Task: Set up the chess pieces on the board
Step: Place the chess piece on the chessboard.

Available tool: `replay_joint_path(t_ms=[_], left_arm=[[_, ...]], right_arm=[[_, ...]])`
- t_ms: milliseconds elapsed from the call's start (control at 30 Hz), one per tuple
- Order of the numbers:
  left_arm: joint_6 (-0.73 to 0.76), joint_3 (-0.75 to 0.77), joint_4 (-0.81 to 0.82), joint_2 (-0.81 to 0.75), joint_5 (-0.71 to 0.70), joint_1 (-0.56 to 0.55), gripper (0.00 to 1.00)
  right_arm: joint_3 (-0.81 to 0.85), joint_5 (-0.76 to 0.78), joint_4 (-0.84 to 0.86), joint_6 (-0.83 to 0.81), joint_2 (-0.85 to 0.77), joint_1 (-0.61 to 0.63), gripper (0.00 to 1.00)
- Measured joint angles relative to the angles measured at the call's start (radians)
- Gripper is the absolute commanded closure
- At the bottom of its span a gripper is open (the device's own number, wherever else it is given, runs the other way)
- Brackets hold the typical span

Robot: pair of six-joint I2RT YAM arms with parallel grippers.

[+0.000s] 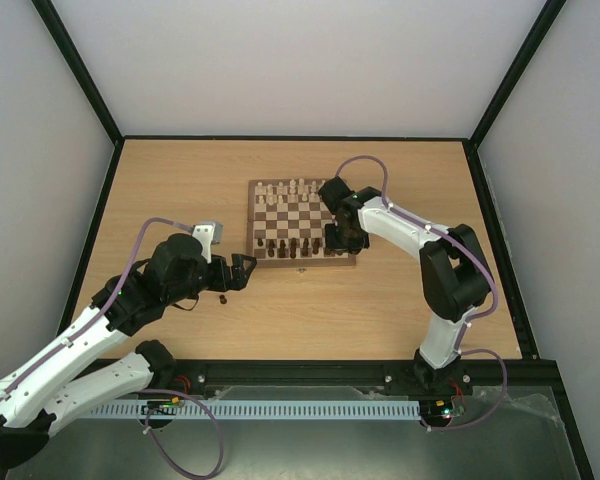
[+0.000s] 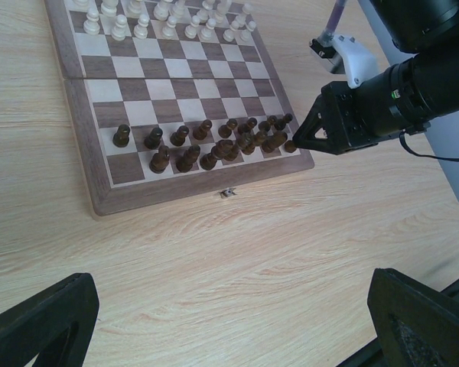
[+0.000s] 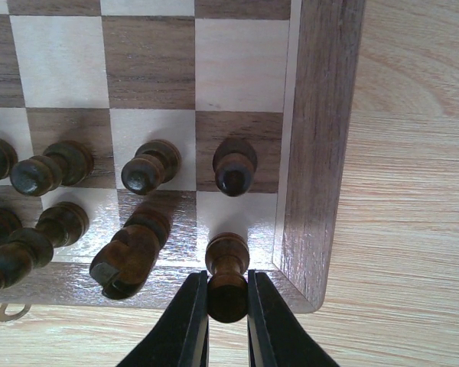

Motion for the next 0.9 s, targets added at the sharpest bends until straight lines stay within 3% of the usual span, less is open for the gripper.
replay_joint_path(t_ms=[367, 667, 900], left_arm=[[0.0, -0.003, 0.0, 0.0, -0.002, 0.002, 0.01], [-0.004, -0.003, -0.001, 0.0, -0.003, 0.002, 0.01], [-0.034, -0.003, -0.023, 0.073, -0.029, 0.01, 0.01]], right_arm=[[0.0, 0.009, -0.002, 0.0, 0.01, 0.002, 0.84], [0.0, 0.015, -0.002, -0.006, 0.012, 0.002, 0.66], [-0.011, -0.004, 0.008, -0.017, -0.027, 0.002, 0.32]])
